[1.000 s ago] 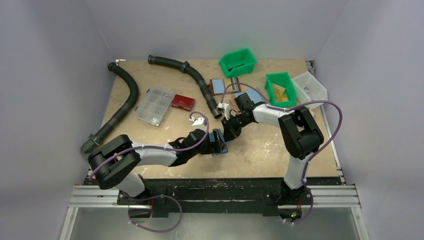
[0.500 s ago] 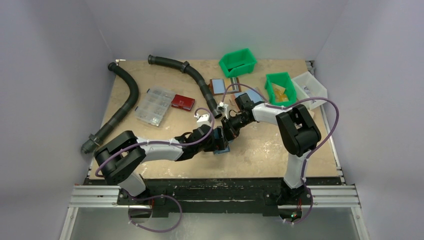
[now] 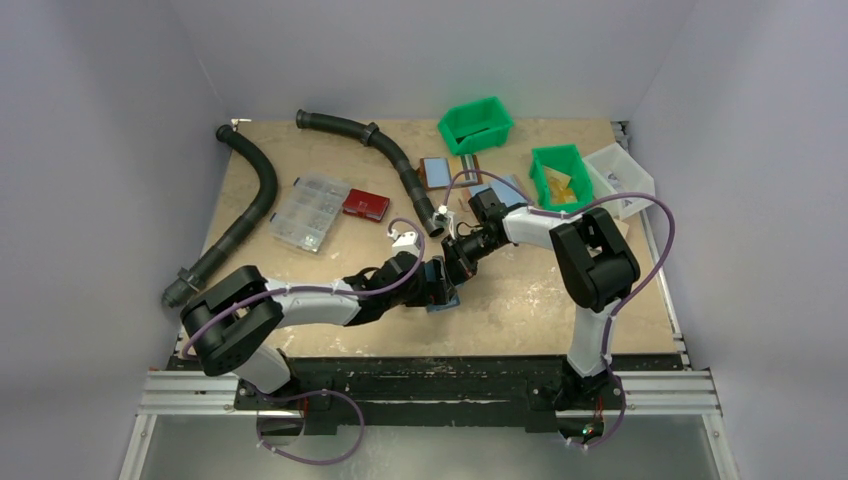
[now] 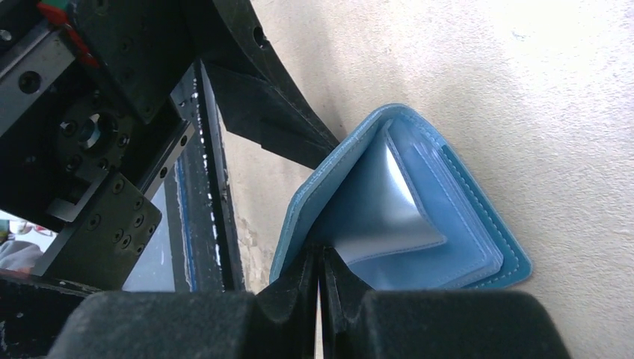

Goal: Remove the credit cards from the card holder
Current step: Open the card holder at the center of the board.

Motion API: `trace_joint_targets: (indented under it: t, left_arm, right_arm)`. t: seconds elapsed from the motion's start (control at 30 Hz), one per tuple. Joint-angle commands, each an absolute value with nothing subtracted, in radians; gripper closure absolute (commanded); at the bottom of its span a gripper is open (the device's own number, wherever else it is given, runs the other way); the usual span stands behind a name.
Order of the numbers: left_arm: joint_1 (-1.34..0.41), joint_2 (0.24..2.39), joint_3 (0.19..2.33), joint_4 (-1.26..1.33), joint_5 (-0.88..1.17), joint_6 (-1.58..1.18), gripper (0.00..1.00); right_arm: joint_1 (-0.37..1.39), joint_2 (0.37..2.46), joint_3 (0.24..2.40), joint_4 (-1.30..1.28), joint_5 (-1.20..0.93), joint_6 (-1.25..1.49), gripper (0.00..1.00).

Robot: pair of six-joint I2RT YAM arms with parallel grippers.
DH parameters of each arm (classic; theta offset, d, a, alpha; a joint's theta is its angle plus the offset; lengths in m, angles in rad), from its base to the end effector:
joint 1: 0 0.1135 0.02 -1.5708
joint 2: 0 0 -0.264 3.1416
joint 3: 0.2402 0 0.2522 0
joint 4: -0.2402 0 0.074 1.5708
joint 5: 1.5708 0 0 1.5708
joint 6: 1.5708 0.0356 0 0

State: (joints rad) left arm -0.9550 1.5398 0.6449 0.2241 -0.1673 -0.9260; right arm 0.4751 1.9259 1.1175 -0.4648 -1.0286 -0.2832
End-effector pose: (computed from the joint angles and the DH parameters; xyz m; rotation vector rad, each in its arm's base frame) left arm 0.1766 -0.2393 0.1560 -0.0614 2.3639 -0.8053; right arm 0.2986 0.1879 0.1370 -1.1545 2.3091 1.4837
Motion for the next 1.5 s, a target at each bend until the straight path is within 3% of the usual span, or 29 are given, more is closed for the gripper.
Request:
trace_joint_targets:
  t: [0.0,0.57,0.77,0.9,1.03,1.17,1.3,1.47]
  left_arm:
    - [-0.954,1.504,0.64,0.293,-0.136,-0.893,0.02]
    - [-0.954,1.423,0.591,0.381,-0.098,-0.838,0.0]
    - [-0.955,1.477,0.671,0.212,-0.163,-0.842,0.03]
    - [-0.954,1.499,0.697,0.155,-0.187,-0.847,0.16]
    - [-0.954,1.492,0.705,0.118,-0.203,-0.846,0.37]
    - [-0.946,1.489,0.703,0.101,-0.208,-0.854,0.88]
    - [-0.912,1.474,0.656,0.129,-0.187,-0.883,0.93]
    - [-0.814,1.43,0.49,0.34,-0.049,-0.983,0.95]
  right_arm:
    - [0.486,1.933,1.15,-0.487,-1.117,-0.285,0.88]
    - [0.488,1.95,1.156,-0.503,-1.143,-0.296,0.86]
    - [0.488,1.955,1.158,-0.502,-1.18,-0.295,0.84]
    - [0.487,1.96,1.158,-0.494,-1.207,-0.287,0.8]
    - [0.488,1.963,1.157,-0.486,-1.23,-0.276,0.76]
    - [0.485,1.961,1.165,-0.497,-1.232,-0.29,0.73]
    - [0.478,1.944,1.188,-0.549,-1.19,-0.353,0.65]
    - [0.456,1.921,1.224,-0.661,-1.156,-0.487,0.61]
